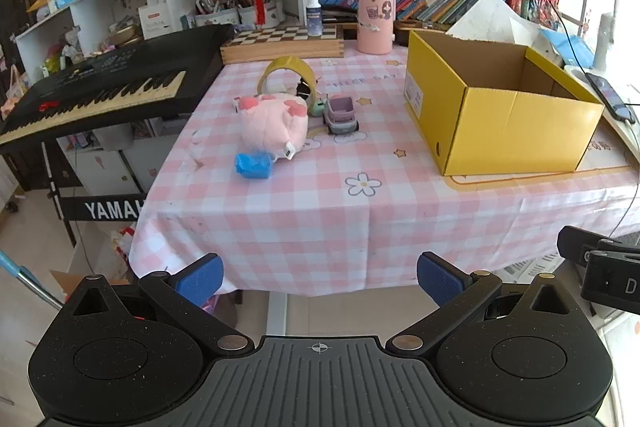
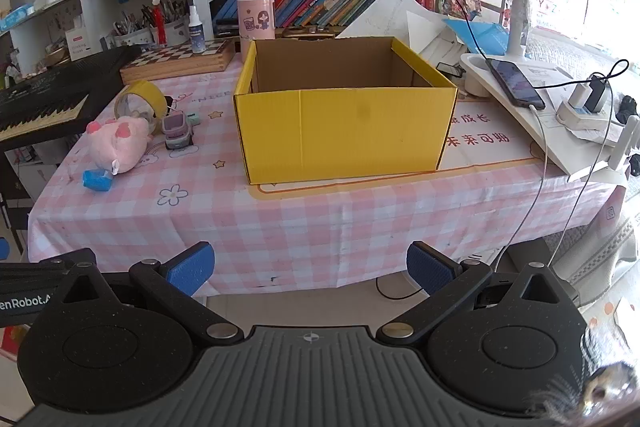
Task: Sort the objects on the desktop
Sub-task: 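Move both tools toward the blue item and grey toy beside the pink plush, then close the left gripper on the blue item while the right gripper grasps the grey-purple toy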
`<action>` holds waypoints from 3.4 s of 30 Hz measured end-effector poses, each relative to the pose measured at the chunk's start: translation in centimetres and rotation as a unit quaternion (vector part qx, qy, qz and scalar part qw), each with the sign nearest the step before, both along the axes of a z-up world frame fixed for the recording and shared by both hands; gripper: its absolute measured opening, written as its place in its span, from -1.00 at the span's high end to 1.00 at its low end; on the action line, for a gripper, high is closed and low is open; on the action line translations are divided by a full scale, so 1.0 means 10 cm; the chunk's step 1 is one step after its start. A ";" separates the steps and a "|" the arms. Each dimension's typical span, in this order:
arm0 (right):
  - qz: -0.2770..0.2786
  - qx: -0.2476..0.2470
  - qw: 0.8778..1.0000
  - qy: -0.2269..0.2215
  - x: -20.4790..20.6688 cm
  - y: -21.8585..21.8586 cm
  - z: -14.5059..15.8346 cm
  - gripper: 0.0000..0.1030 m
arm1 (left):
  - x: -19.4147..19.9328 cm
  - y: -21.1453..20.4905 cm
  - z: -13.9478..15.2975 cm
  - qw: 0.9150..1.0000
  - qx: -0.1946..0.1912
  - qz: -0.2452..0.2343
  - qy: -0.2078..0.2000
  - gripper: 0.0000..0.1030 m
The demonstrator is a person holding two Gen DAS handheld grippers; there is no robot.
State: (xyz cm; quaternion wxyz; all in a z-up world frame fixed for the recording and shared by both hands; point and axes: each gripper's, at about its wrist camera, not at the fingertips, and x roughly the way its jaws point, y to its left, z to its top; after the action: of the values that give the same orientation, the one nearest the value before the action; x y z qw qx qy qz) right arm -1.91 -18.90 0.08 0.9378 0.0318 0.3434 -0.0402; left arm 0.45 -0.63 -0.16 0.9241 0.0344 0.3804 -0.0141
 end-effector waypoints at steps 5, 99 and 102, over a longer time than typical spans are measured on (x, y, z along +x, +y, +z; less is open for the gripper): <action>-0.002 -0.001 1.000 -0.002 -0.03 0.00 0.00 -1.00 | -0.01 -0.02 0.01 1.000 0.000 -0.003 -0.001 -1.00; 0.174 -0.007 0.984 0.026 0.83 0.92 -0.15 -0.07 | 0.37 0.66 -0.15 0.996 -0.037 0.075 -0.003 -0.91; 0.185 -0.006 0.982 0.024 1.05 0.94 -0.17 -0.02 | 0.53 0.68 -0.18 0.996 -0.039 0.084 -0.002 -0.82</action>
State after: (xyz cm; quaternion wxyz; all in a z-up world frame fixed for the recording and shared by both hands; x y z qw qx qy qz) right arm 8.58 -9.47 -1.62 0.9205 -0.0390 0.3660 0.1311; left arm 5.71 6.16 -1.93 0.9234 -0.0341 0.3793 0.0489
